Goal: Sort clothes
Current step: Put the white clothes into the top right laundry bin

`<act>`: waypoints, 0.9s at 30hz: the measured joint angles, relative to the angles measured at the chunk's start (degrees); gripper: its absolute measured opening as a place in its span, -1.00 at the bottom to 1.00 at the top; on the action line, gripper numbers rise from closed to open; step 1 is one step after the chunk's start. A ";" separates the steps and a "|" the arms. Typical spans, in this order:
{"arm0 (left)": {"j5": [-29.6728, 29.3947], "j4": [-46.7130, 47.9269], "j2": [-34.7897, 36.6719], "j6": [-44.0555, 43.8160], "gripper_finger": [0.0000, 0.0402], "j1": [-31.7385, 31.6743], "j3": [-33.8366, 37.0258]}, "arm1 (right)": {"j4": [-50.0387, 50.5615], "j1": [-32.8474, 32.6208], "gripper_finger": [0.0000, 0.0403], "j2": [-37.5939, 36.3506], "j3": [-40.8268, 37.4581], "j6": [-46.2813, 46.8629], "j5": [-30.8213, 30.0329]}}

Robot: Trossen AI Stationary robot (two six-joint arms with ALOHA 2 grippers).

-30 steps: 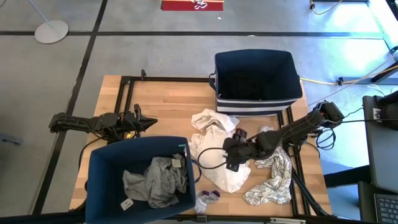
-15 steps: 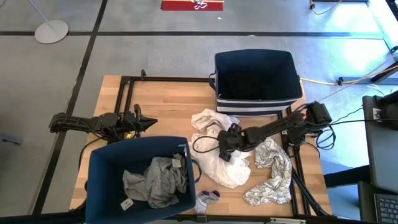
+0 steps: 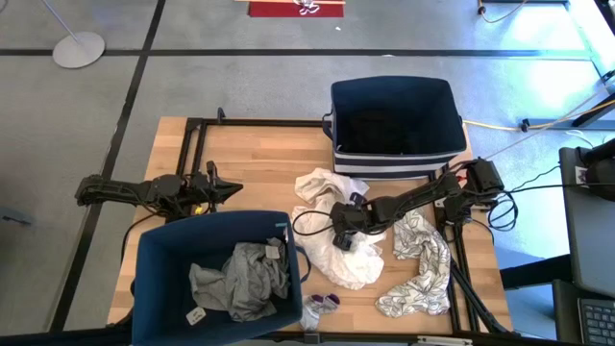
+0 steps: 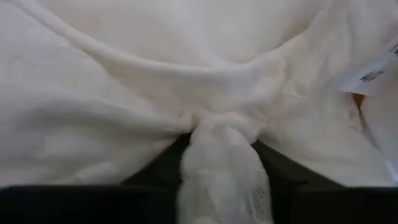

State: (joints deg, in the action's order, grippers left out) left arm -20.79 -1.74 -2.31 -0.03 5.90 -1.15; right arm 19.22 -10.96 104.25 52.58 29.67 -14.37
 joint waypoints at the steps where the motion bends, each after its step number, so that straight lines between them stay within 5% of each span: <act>1: -0.01 0.00 0.00 0.00 -0.99 -0.01 0.00 | 0.00 0.00 -0.45 0.02 0.00 -0.04 0.00; 5: -0.01 0.00 0.00 0.00 -0.99 -0.01 0.00 | -0.07 0.02 -0.83 0.08 -0.01 -0.06 -0.13; 18: -0.01 -0.06 0.00 -0.20 -0.99 -0.01 0.00 | 9.15 -8.96 -0.81 -5.70 -0.82 8.02 -2.36; 27: -0.01 -0.24 0.02 -0.04 -0.99 0.01 0.00 | 21.36 -11.65 -0.81 -17.96 -1.04 13.62 -12.30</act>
State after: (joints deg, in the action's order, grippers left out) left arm -20.80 -1.98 -2.28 -0.08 5.91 -1.15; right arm 40.59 -22.61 86.29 51.53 43.29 -26.67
